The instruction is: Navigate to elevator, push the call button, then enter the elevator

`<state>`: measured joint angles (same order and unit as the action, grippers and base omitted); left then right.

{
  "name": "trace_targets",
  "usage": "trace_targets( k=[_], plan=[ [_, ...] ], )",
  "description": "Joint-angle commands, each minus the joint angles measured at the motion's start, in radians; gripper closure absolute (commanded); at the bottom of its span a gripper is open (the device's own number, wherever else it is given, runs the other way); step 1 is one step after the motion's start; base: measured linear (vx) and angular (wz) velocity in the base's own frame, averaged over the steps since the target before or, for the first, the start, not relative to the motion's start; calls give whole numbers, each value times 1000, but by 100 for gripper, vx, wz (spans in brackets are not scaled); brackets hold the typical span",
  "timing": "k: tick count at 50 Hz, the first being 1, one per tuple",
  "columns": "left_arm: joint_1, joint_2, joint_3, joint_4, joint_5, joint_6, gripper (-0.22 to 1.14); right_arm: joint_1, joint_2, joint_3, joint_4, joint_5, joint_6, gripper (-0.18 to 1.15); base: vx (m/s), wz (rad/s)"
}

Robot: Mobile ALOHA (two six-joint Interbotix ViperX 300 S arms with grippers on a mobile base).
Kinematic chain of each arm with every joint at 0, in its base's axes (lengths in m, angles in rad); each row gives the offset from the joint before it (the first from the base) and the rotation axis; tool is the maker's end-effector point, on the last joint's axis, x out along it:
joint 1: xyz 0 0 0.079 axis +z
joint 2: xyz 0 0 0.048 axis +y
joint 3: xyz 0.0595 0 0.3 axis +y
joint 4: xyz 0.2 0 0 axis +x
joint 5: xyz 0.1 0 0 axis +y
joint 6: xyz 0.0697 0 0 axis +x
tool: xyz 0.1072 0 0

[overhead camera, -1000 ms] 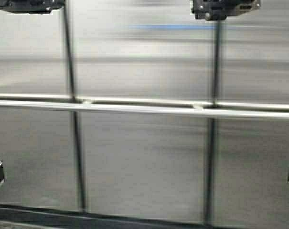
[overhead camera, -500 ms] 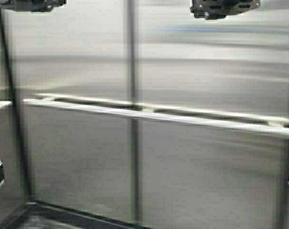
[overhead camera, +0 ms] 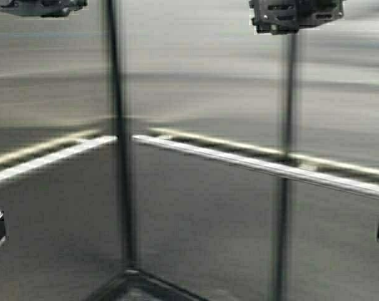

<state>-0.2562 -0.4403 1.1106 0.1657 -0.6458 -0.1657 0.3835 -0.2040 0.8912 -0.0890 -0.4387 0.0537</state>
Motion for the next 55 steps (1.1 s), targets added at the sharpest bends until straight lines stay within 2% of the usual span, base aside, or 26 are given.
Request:
trace_targets(
  k=[1,26,55],
  plan=[
    [3,-3,-18,-2,-8,-5,89,3,-14,-23,0,-6,-2,91,21,55],
    [3,71,-28,-2,-6,-15,89,3,-12,-8,0,-8,-2,91,19,69],
    [3,14,-31,-2,-44,-28,89,3,-12,-35,3,-6,5,91,14,67]
  ],
)
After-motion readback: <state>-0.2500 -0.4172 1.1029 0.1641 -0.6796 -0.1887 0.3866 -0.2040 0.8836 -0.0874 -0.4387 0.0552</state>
